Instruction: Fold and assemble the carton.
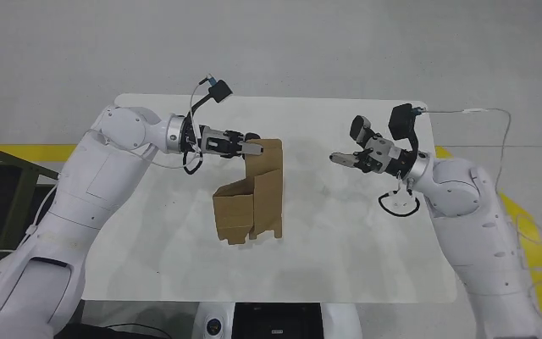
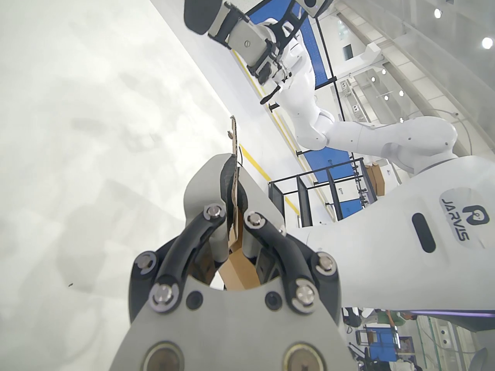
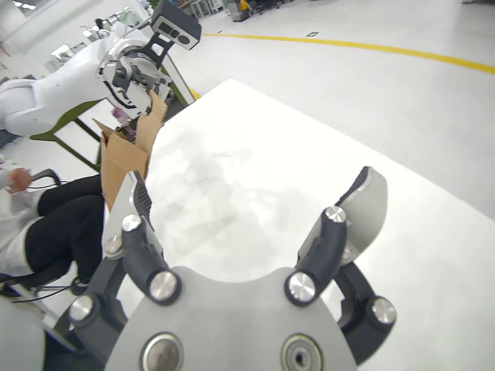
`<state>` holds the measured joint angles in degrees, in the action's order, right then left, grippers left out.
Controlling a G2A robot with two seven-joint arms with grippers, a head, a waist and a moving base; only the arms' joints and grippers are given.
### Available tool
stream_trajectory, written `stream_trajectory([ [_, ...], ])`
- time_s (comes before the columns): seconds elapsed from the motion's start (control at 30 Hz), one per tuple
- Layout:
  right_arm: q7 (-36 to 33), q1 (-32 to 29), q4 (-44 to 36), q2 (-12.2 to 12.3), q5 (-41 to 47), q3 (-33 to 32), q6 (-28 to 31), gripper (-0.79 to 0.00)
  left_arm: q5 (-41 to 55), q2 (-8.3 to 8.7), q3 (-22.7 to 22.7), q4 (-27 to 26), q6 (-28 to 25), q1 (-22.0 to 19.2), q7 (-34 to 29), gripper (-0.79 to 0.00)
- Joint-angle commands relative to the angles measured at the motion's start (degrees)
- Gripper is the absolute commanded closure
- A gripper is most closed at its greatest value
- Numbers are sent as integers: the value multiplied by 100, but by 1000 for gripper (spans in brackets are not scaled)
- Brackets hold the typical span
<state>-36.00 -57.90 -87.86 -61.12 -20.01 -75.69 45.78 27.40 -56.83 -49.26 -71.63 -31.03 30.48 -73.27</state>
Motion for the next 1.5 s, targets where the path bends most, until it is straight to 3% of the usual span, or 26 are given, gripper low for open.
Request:
stream_trajectory([
  [0.0, -449, 128, 92, 3, 515, 185, -25, -785, -9, -22, 101, 30, -52, -60, 53, 0],
  [0.17, -1248, 421, 263, -3, 1774, 607, -56, -785, 185, -75, 356, 127, -184, -242, 185, 0],
  [0.47, -2171, 838, 525, -53, 2553, 1309, 52, -785, 800, -170, 722, 424, -297, -458, 298, 0],
  [0.83, -2304, 1215, 795, -94, 2970, 1929, -54, -785, 906, -289, 1209, 528, -486, -701, 486, 0],
  [0.87, -2296, 1234, 804, -93, 3002, 1960, -46, -727, 914, -292, 1235, 541, -497, -716, 498, 0],
  [0.9, -2291, 1251, 809, -91, 3019, 1988, -42, -520, 914, -295, 1262, 546, -508, -734, 508, 0],
  [0.93, -2288, 1265, 811, -89, 3030, 2015, -38, -385, 918, -295, 1286, 557, -520, -748, 520, 0],
  [1.03, -2280, 1303, 826, -77, 3035, 2094, -30, -249, 962, -298, 1349, 613, -549, -782, 549, 0],
  [1.17, -2265, 1359, 842, -66, 3039, 2213, -15, -129, 1027, -300, 1423, 662, -566, -820, 566, 0],
  [1.47, -2205, 1508, 943, -54, 3077, 2433, 45, -52, 1096, -286, 1545, 717, -612, -878, 612, 0],
])
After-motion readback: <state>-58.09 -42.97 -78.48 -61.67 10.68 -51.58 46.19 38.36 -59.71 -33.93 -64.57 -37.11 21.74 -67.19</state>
